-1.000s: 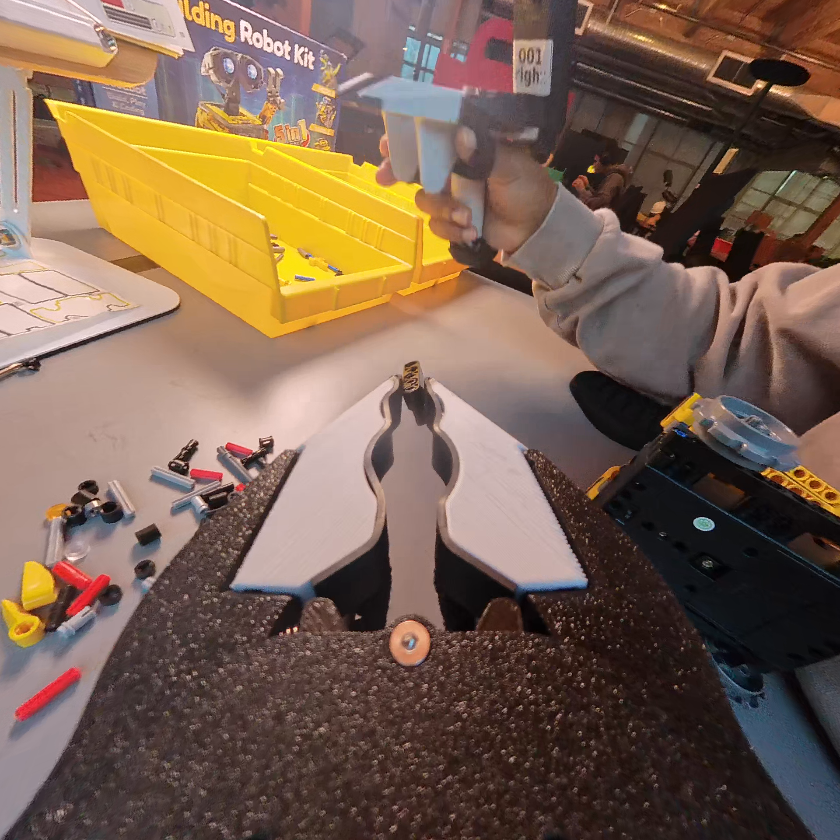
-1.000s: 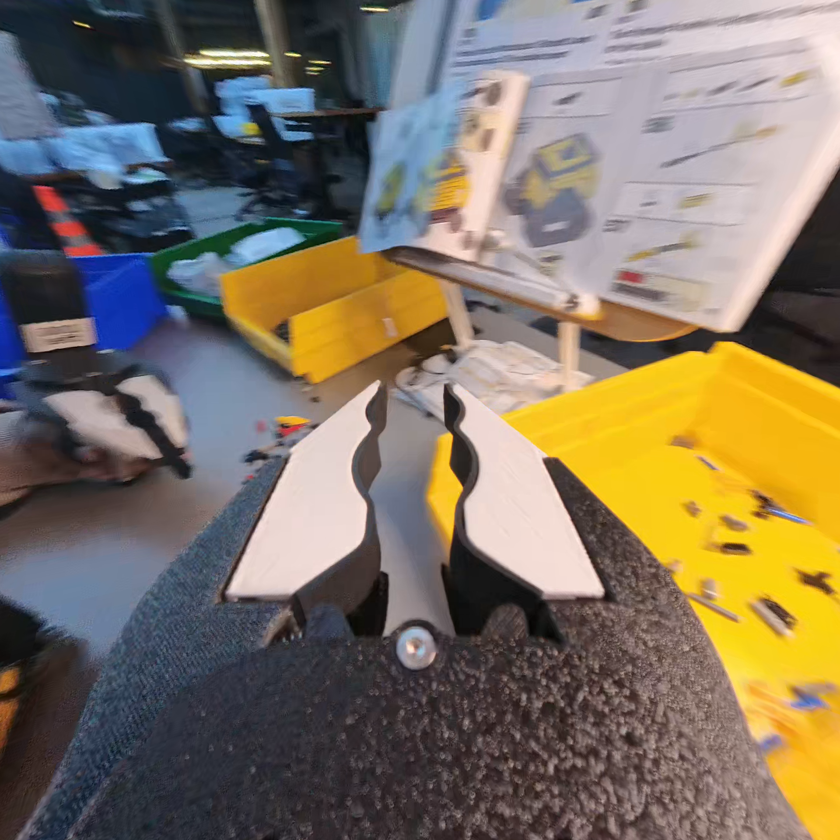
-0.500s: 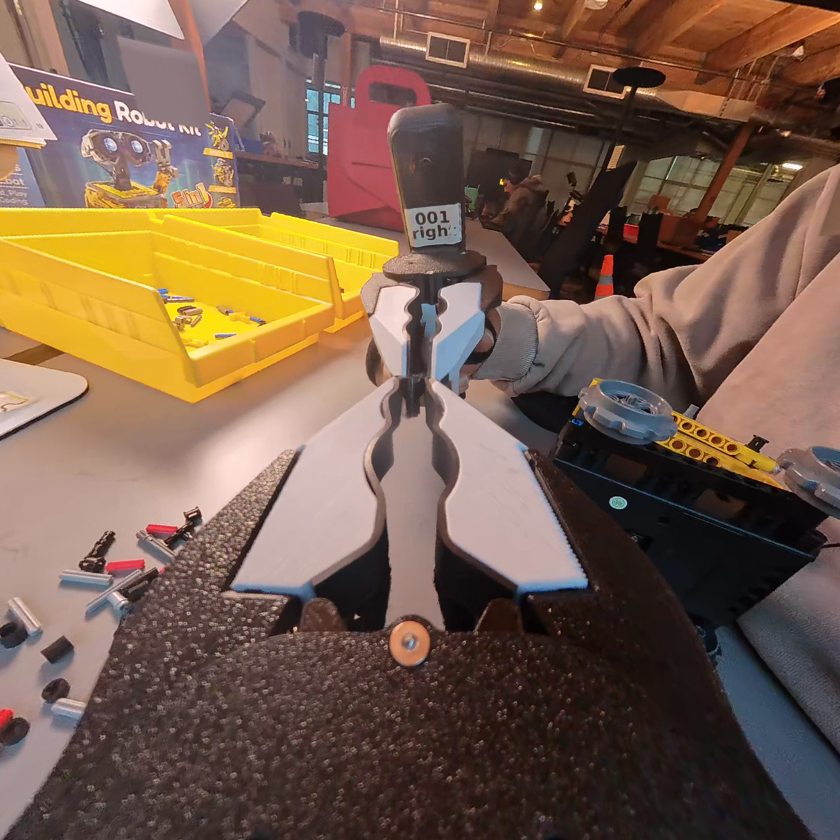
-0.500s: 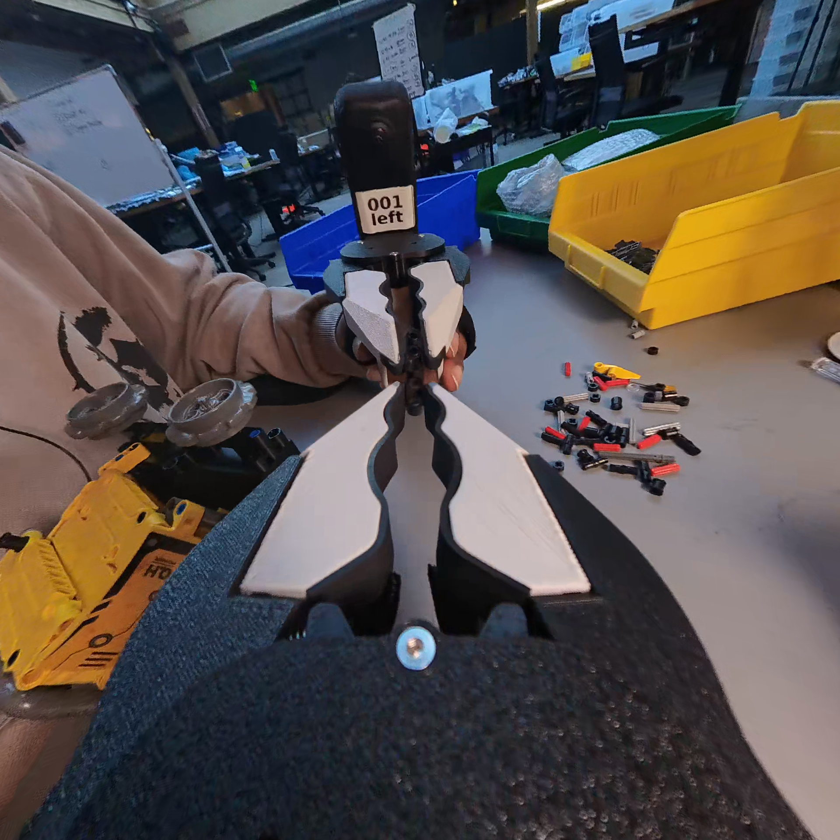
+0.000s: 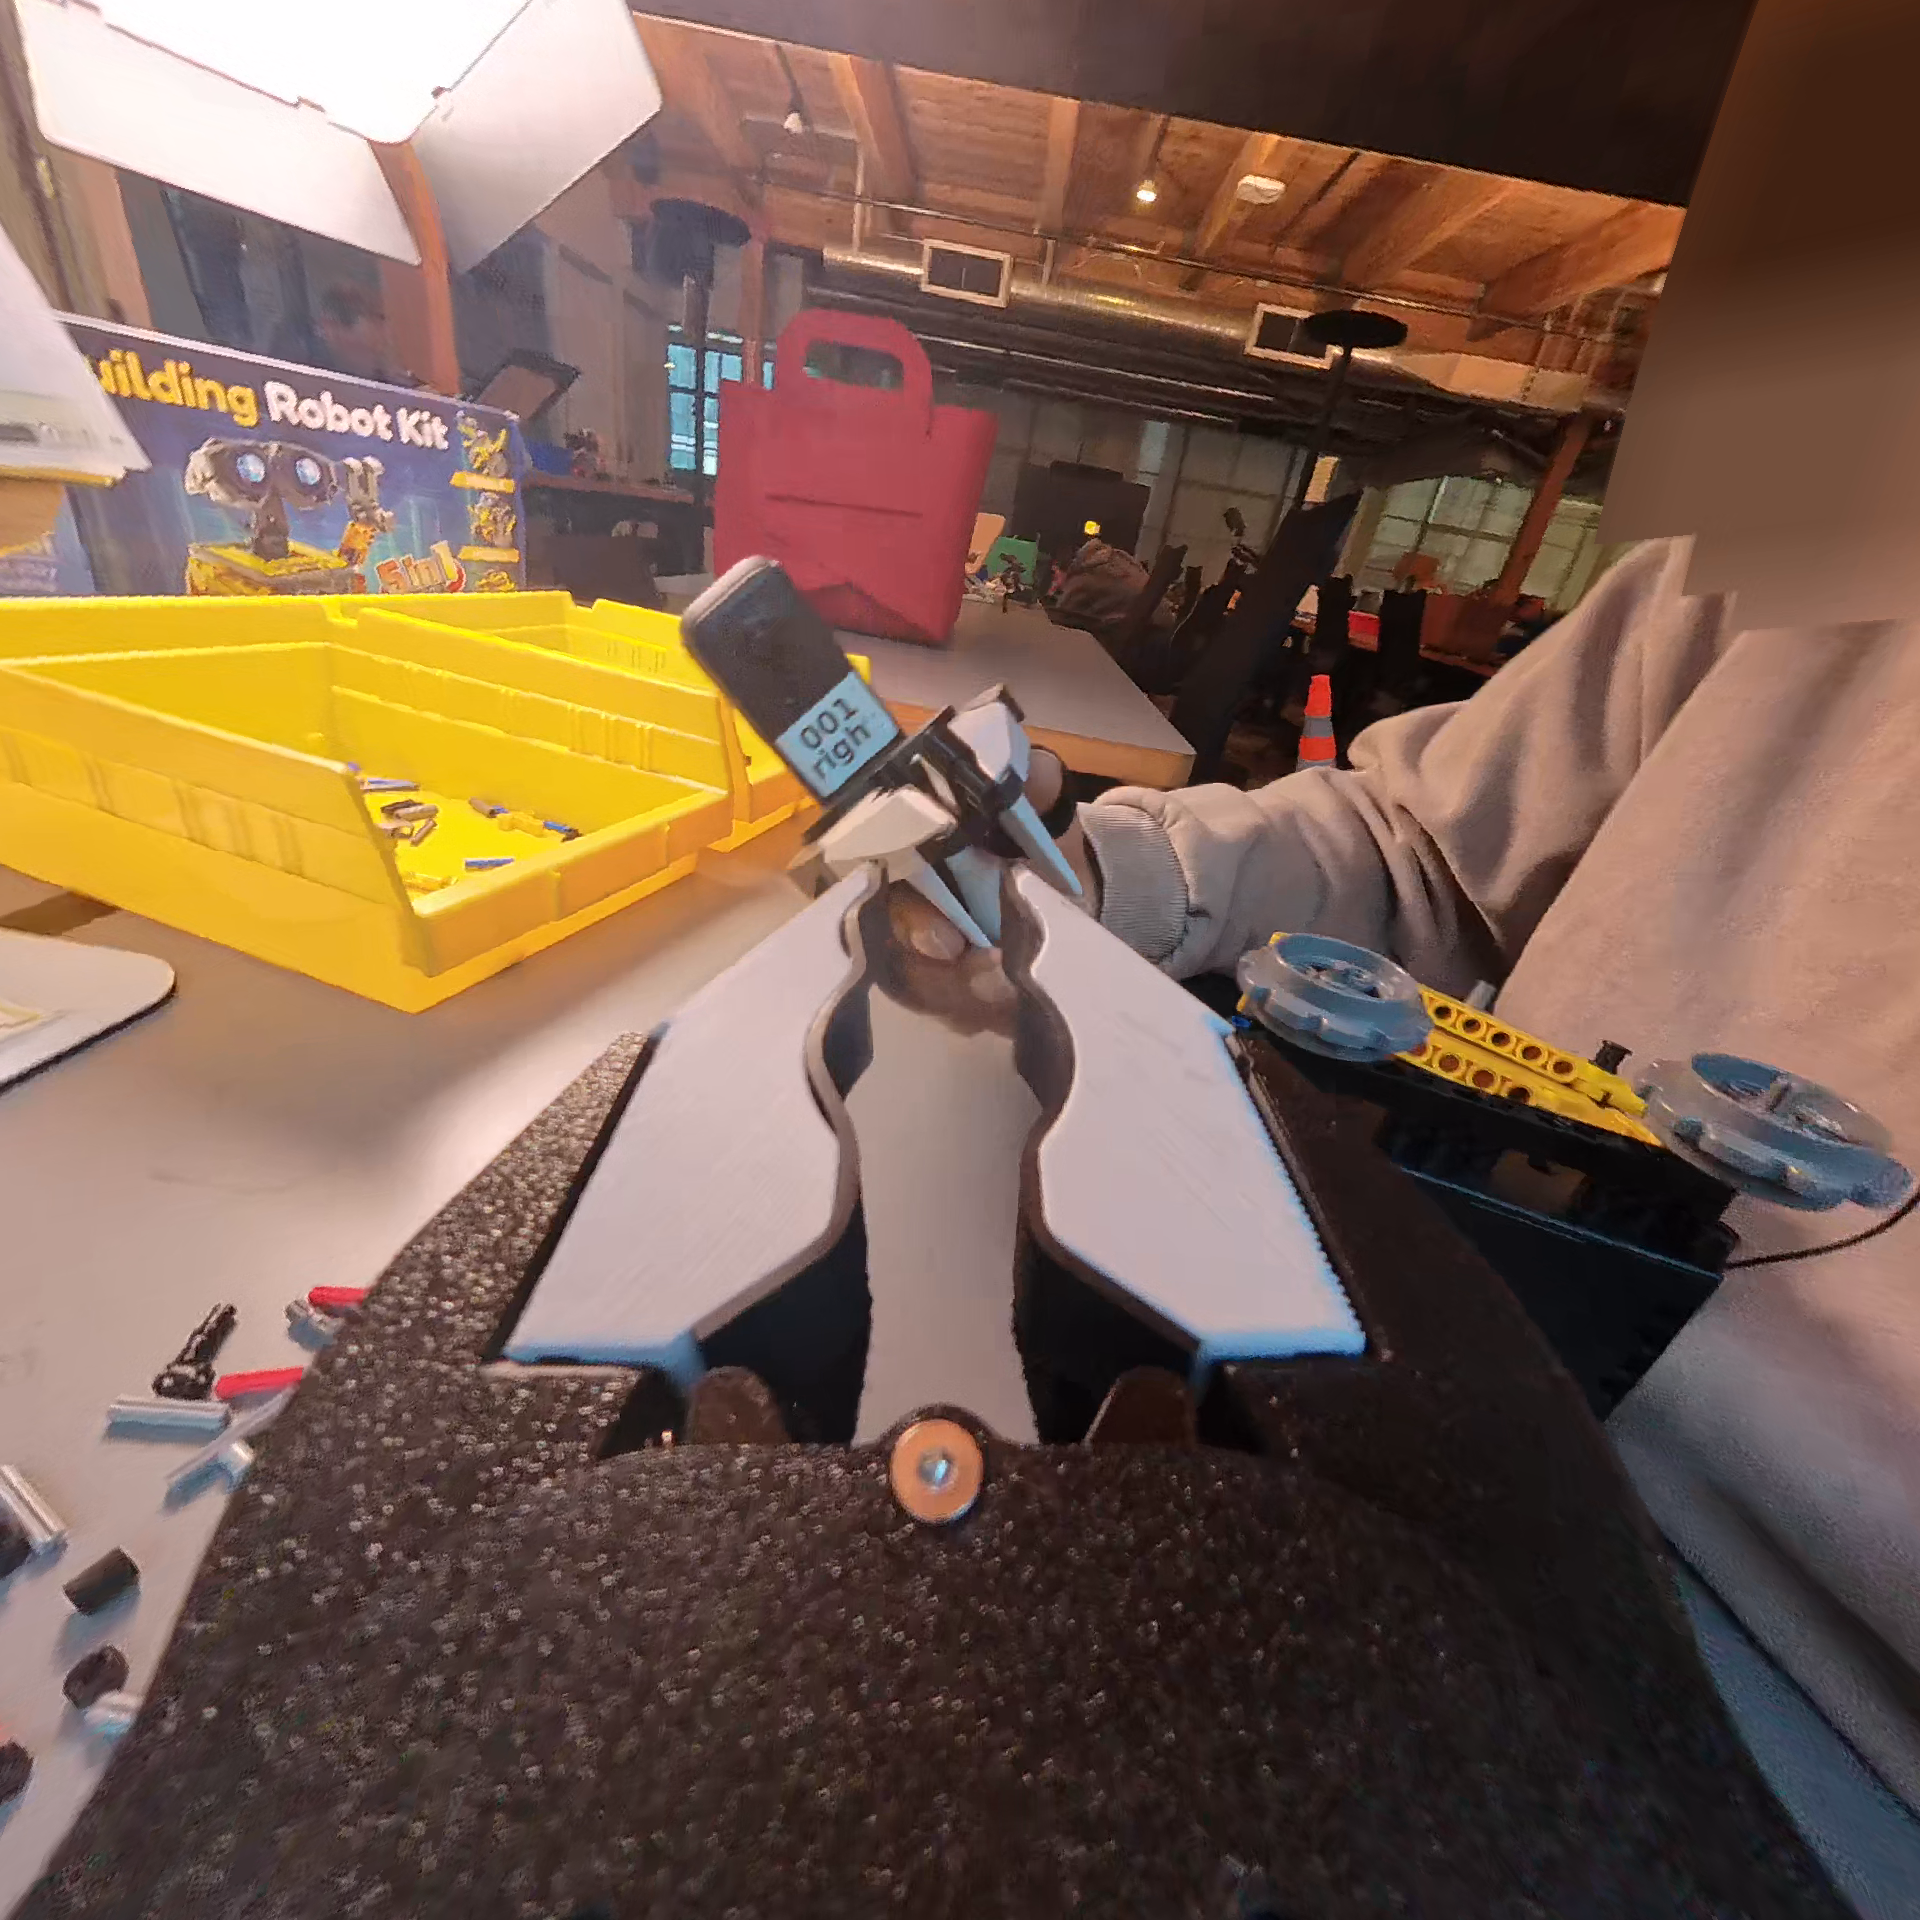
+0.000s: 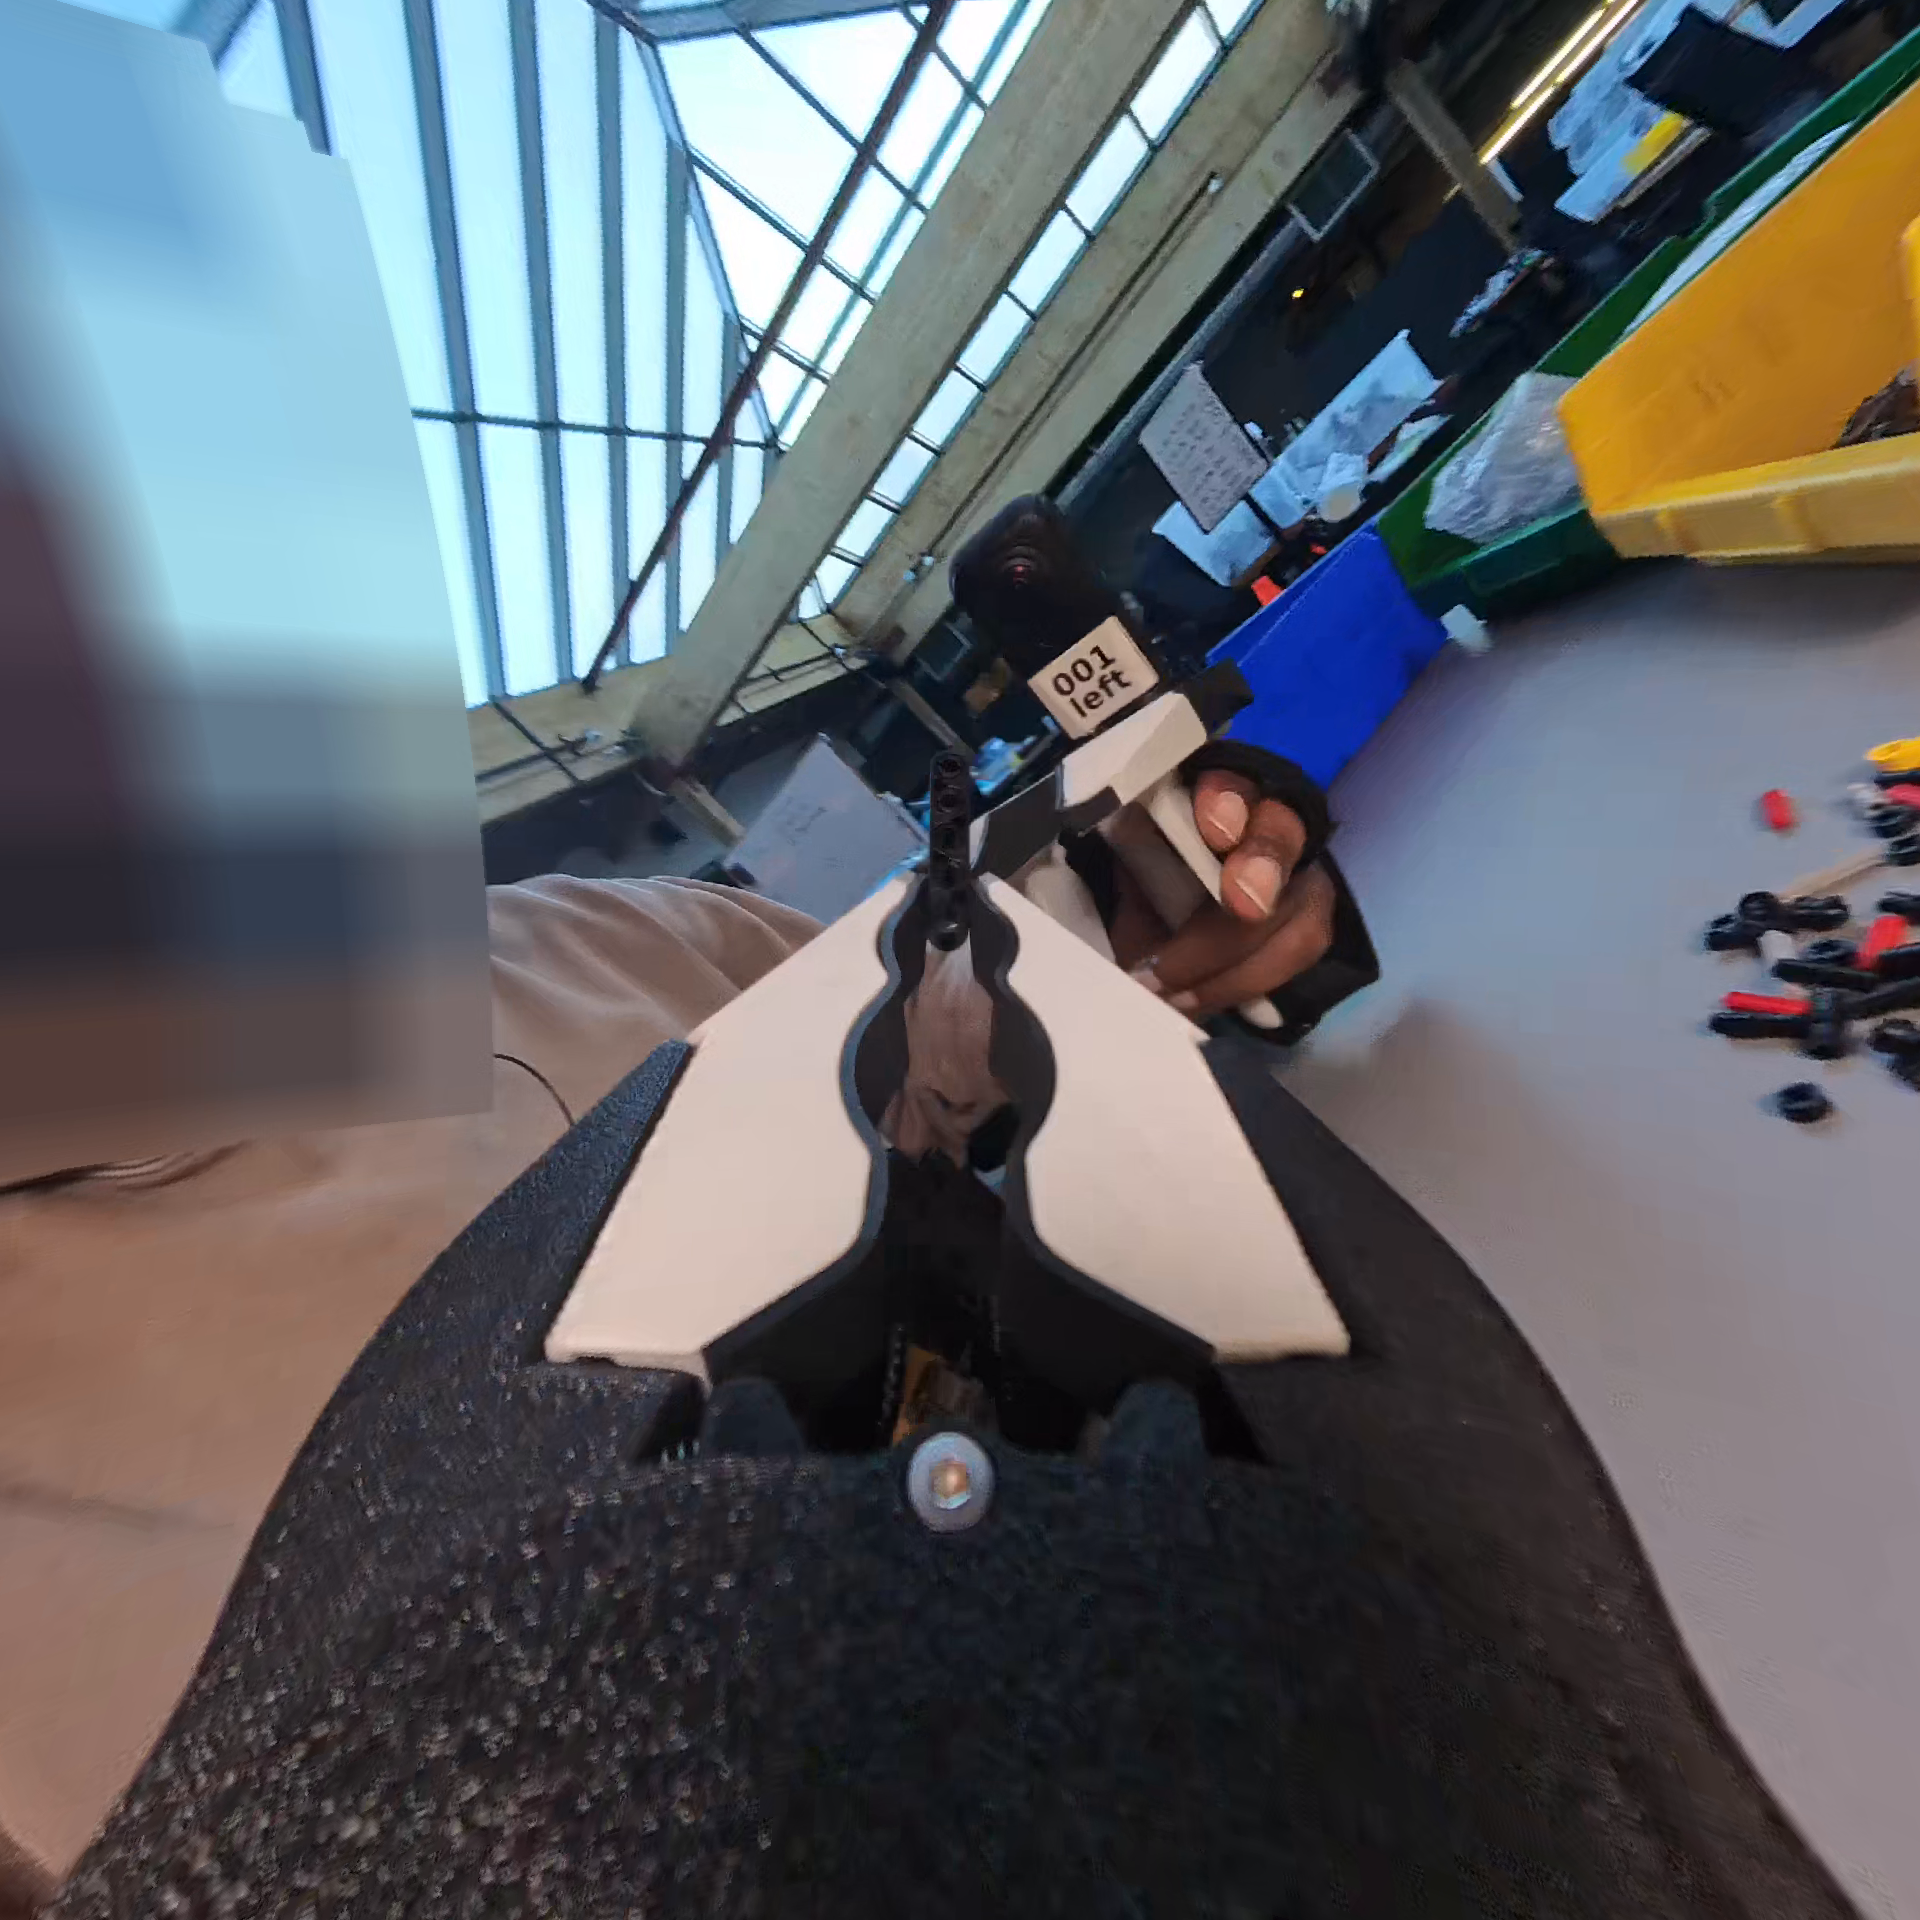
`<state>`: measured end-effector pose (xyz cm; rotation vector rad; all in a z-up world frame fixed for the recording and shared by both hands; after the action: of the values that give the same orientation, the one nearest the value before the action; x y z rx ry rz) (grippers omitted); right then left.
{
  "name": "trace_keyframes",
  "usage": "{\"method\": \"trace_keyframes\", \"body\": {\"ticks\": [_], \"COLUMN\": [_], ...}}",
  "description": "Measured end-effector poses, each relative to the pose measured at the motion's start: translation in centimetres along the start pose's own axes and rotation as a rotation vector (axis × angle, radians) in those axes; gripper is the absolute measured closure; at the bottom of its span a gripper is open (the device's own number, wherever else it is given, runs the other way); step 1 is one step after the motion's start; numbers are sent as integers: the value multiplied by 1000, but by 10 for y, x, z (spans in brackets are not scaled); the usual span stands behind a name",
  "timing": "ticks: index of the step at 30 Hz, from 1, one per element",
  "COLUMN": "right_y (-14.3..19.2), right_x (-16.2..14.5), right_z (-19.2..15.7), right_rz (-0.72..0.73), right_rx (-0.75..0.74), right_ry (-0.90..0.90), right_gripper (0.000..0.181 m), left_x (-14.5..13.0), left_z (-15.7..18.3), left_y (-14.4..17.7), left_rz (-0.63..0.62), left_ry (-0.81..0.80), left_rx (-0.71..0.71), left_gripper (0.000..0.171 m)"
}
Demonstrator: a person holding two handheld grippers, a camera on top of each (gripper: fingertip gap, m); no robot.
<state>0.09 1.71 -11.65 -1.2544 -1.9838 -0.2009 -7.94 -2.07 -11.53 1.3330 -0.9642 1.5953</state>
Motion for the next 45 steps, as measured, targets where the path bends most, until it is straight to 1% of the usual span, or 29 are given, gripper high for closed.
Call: {"method": "trace_keyframes", "body": {"ticks": [1, 4, 6, 9, 12, 14, 16, 19, 21, 23, 25, 27, 28, 30, 31, 33, 34, 36, 38, 41, 45], "right_y": [-2, -9, -11, -9, -1, 4, 6, 8, 10, 13, 10, 6, 4, 2, -1, -5, -4, 0, -1, -12, -19], "right_x": [-2, -14, -19, -17, -11, -6, -6, -13, -21, -31, -37, -39, -39, -34, -28, -9, 1, 11, 12, 6, 4], "right_z": [-1, 1, 1, 6, 14, 18, 18, 18, 19, 25, 24, 23, 22, 18, 14, 0, -6, -12, -13, -12, -12], "right_rz": [-5, -71, -96, -84, -77, -97, -162, -318, -448, -585, -629, -634, -628, -583, -520, -322, -234, -168, -127, -116, -95], "right_rx": [35, 40, 53, 15, -107, -206, -298, -427, -505, -589, -591, -583, -578, -569, -553, -504, -485, -468, -439, -404, -395], "right_ry": [-20, 9, -8, -1, 84, 179, 288, 472, 571, 654, 677, 670, 669, 670, 670, 671, 661, 627, 595, 556, 580], "right_gripper": [176, 176, 176, 176, 176, 175, 176, 176, 176, 176, 176, 176, 176, 175, 175, 172, 162, 159, 163, 166, 175], "left_x": [1, 2, 1, -2, -9, -15, -21, -33, -43, -47, -52, -56, -57, -54, -48, -29, -19, -4, 1, 8, 9], "left_z": [5, 17, 18, 12, 0, -7, -10, -9, -10, -10, -5, 0, 0, 1, 0, -1, -4, -10, -11, -5, 0], "left_y": [-1, -4, -6, -6, -6, -6, -6, -7, -8, -6, -7, -8, -9, -11, -12, -12, -9, -2, 2, 1, 0], "left_rz": [-10, -33, -41, -71, -109, -131, -154, -242, -339, -411, -469, -505, -511, -473, -416, -237, -142, 8, 58, 110, 118], "left_ry": [-41, -122, -115, -86, 11, 98, 154, 213, 155, 20, -70, -100, -102, -73, -32, 103, 172, 258, 254, 243, 223], "left_rx": [-8, -29, -23, 5, 48, 42, 25, -15, 7, 54, 46, 29, 30, 27, 19, -17, -28, -36, -32, -57, -69], "left_gripper": [151, 148, 154, 155, 159, 162, 164, 164, 163, 159, 158, 163, 163, 163, 164, 164, 164, 164, 165, 165, 165]}}
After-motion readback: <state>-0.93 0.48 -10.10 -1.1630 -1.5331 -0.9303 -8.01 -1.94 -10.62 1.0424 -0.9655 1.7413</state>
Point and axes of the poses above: each gripper's, where its closed fingertips meet, y back along the fingers, x out of its top, z = x × y across the jaws, the point moved 4 cm from there along y, back along the fingers, and after that the axes turned 3 degrees about -z, right-handed, at the moved point
